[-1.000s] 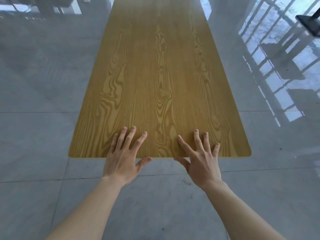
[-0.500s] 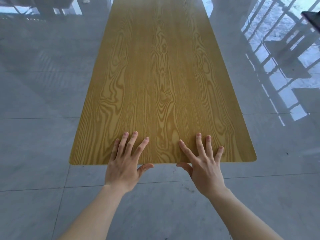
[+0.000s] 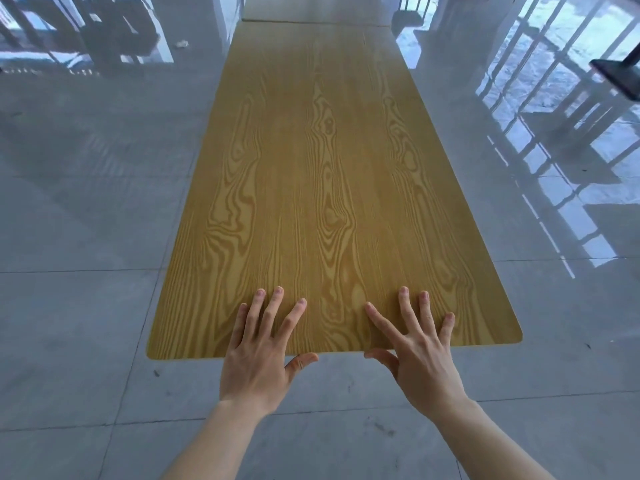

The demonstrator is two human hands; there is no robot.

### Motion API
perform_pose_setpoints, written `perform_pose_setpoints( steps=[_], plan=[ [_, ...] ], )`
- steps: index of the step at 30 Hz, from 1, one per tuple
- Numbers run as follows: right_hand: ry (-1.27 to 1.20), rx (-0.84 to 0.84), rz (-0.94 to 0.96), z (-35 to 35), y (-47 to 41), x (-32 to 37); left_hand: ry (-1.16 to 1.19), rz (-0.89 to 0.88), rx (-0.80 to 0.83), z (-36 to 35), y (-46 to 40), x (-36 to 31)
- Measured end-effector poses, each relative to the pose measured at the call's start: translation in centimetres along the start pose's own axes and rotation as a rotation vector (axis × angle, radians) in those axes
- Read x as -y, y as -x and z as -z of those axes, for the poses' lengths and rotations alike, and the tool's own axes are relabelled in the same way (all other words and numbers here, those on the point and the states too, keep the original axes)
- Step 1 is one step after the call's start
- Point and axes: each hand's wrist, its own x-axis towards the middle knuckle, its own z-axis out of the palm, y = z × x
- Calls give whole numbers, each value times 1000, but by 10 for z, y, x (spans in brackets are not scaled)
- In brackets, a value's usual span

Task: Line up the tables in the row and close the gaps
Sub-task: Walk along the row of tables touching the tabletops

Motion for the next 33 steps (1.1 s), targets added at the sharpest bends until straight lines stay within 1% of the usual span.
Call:
perform_pose_setpoints(
  steps=[10, 14, 16, 18, 21, 23, 25, 27, 30, 33],
  plan=[
    [-11, 8, -1, 2, 2, 1, -14, 5, 41, 3, 1, -1],
    [-24, 49, -36, 4, 2, 2, 23, 13, 56, 4, 1, -1],
    [-21, 32, -45, 8, 2, 5, 37, 20, 66, 6, 1, -2],
    [-19, 88, -61, 14, 1, 6, 14, 22, 61, 13, -1, -5],
    [-15, 150, -89, 40, -2, 17, -28, 66, 153, 37, -4, -15],
    [-65, 116, -82, 58, 1, 29, -20, 73, 116, 55, -5, -26],
    [-129, 40, -86, 77, 7, 40, 7, 70, 46, 70, -2, -35],
    [-153, -18, -99, 97, 13, 47, 13, 74, 11, 88, 4, -40],
    [-161, -51, -111, 128, 24, 55, 40, 68, -5, 118, 12, -41],
    [-158, -39, -121, 158, 34, 64, 49, 78, 6, 151, 26, -37]
  ],
)
